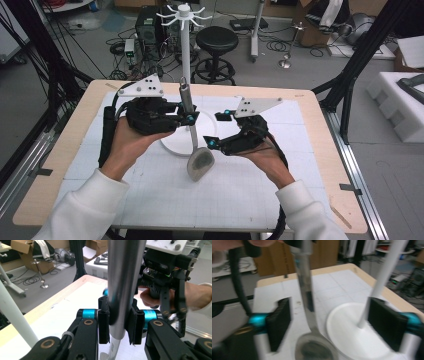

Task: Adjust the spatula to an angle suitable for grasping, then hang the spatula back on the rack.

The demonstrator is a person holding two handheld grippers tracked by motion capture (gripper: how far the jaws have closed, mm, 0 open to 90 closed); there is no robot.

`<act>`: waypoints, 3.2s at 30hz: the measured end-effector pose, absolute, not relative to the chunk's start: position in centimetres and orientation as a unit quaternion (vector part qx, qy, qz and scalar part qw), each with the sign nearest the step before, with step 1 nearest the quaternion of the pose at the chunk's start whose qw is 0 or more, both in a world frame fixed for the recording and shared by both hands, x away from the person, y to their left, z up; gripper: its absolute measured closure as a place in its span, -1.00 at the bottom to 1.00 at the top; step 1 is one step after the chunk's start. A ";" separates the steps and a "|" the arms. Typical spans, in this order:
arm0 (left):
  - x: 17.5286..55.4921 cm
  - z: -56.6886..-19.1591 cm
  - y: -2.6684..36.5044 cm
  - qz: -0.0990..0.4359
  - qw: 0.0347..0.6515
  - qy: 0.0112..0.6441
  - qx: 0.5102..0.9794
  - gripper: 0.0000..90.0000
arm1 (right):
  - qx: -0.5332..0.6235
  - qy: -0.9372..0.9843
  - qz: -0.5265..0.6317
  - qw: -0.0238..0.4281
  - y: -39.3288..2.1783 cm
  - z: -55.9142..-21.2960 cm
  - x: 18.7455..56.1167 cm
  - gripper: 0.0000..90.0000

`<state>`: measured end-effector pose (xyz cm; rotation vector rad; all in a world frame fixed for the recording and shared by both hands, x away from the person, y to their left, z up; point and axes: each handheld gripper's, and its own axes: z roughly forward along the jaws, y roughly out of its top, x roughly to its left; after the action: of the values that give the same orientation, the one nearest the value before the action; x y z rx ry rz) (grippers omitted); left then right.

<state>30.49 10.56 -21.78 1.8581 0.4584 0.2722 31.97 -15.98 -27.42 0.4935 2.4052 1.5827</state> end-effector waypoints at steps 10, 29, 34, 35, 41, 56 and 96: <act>31.5 -21.0 11.8 0.114 0.555 0.171 0.806 0.65 | 0.199 0.799 0.550 0.139 -20.1 -27.2 31.5 -1.00; 32.6 -20.7 14.4 0.110 0.550 0.157 0.813 0.65 | 0.241 0.778 0.550 0.184 -26.5 -28.6 29.9 -1.00; 32.7 -20.4 14.3 0.111 0.547 0.153 0.816 0.65 | 0.250 0.773 0.552 0.186 -27.1 -29.2 29.7 -1.00; 32.8 -20.4 14.3 0.111 0.546 0.151 0.816 0.65 | 0.250 0.772 0.554 0.187 -27.1 -29.3 29.7 -1.00; 33.4 -20.0 14.3 0.111 0.546 0.154 0.816 0.65 | 0.251 0.769 0.556 0.189 -27.2 -29.6 29.7 -1.00; 36.3 -17.7 13.6 0.109 0.547 0.164 0.813 0.66 | 0.253 0.769 0.555 0.192 -27.6 -30.0 29.9 -1.00; 40.7 -16.6 12.0 0.113 0.534 0.210 0.811 0.66 | 0.257 0.766 0.561 0.181 -28.0 -30.4 30.6 -1.00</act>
<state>40.67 11.97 -16.61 1.9323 0.5009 0.2688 30.56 -28.01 -30.40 0.7248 2.1631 1.5858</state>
